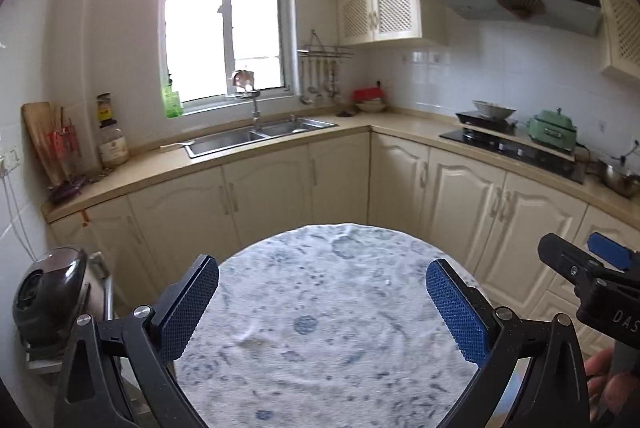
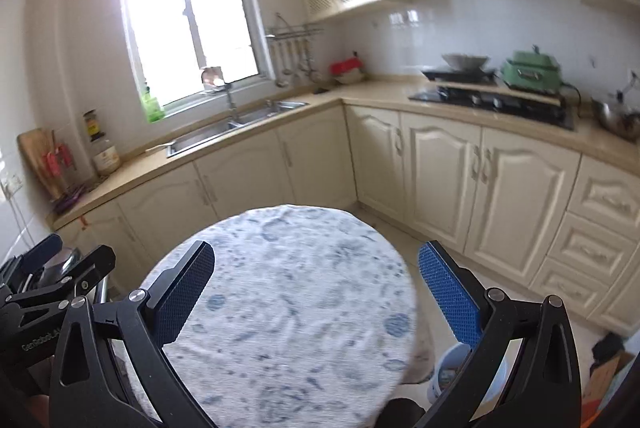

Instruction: Collect trash

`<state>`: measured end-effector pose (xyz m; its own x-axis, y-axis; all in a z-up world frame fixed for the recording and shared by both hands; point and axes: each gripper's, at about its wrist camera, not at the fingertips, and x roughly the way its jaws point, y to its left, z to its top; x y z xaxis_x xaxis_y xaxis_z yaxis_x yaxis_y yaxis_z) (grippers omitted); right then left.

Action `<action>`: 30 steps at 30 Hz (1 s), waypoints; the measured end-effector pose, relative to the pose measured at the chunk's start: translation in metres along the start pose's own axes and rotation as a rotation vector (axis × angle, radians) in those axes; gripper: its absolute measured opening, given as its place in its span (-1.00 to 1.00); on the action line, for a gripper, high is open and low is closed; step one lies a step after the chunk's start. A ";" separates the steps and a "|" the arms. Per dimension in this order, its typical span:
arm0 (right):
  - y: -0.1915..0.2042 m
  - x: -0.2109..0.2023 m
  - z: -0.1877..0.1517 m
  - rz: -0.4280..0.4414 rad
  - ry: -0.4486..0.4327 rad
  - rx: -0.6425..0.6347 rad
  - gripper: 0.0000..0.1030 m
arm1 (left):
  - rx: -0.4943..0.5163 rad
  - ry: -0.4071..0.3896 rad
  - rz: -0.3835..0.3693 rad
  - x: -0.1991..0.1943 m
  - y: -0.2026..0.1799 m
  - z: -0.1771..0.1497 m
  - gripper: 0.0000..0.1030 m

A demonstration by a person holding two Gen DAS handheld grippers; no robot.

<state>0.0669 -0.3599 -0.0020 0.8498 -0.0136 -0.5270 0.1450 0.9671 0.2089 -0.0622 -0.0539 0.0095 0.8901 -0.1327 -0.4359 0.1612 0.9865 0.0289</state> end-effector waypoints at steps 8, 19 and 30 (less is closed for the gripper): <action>0.080 -0.023 -0.002 0.063 -0.044 -0.099 1.00 | -0.054 -0.057 0.065 -0.072 0.038 -0.010 0.99; 0.109 -0.041 -0.009 0.064 -0.064 -0.141 1.00 | -0.094 -0.103 0.130 -0.092 0.063 -0.040 0.99; 0.108 -0.050 -0.007 0.041 -0.070 -0.146 1.00 | -0.134 -0.084 0.079 -0.072 0.079 -0.020 0.99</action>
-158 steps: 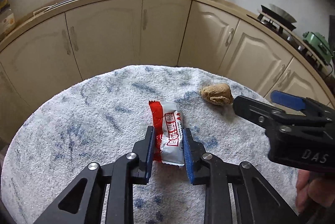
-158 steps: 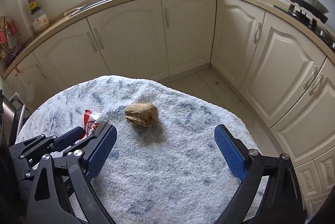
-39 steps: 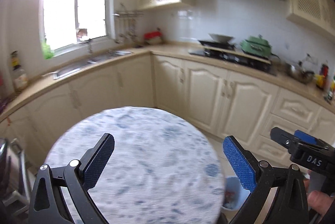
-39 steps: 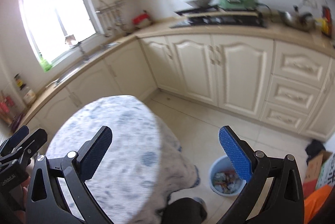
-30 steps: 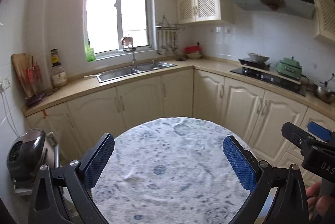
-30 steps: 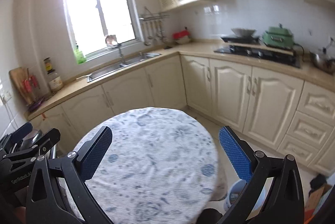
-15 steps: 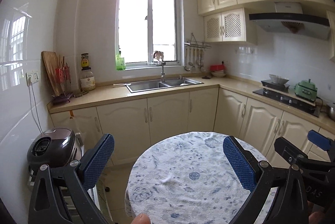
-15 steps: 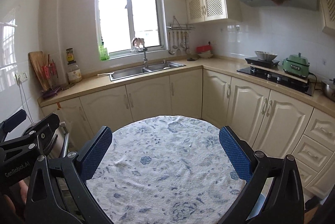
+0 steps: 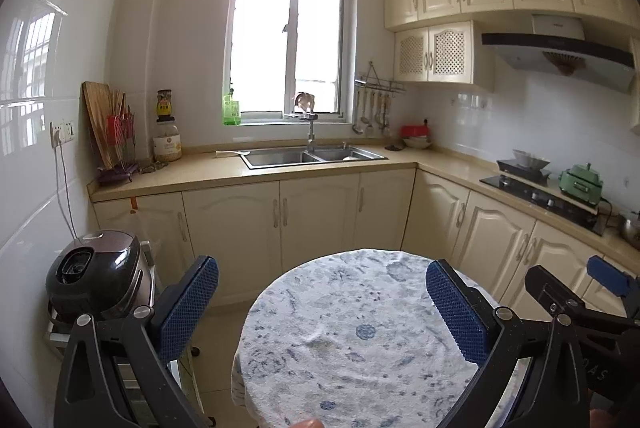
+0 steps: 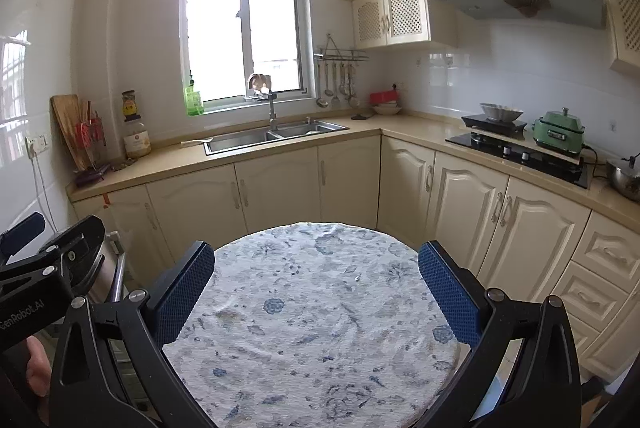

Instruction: Collect trash

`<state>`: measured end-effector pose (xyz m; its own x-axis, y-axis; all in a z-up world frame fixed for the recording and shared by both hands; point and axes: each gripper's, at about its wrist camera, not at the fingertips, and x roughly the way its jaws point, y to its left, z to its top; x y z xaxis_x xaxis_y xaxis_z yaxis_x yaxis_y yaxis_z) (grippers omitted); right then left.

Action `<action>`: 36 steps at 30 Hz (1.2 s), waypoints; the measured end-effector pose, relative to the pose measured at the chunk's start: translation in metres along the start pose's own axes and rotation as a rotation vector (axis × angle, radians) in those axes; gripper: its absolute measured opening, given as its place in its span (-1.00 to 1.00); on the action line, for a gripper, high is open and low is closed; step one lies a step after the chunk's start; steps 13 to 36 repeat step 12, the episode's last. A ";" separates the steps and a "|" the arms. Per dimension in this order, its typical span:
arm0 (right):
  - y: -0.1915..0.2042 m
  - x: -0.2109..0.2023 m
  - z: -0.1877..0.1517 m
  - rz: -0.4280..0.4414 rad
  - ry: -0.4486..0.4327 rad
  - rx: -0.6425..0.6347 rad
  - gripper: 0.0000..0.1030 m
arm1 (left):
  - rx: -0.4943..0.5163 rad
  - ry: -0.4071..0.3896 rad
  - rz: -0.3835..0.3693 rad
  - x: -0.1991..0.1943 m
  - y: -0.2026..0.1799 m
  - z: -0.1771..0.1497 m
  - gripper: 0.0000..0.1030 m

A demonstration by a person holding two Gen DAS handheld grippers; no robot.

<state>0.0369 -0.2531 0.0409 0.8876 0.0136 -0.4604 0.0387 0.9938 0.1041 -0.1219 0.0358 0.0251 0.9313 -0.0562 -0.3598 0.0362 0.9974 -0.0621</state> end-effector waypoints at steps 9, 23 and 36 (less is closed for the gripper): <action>-0.005 0.000 0.002 0.002 0.001 0.005 1.00 | -0.013 -0.004 -0.025 -0.016 -0.012 -0.012 0.99; -0.006 0.000 0.003 0.003 0.001 0.005 1.00 | -0.012 -0.012 -0.022 -0.021 -0.018 -0.015 0.99; -0.006 0.000 0.003 0.003 0.001 0.005 1.00 | -0.012 -0.012 -0.022 -0.021 -0.018 -0.015 0.99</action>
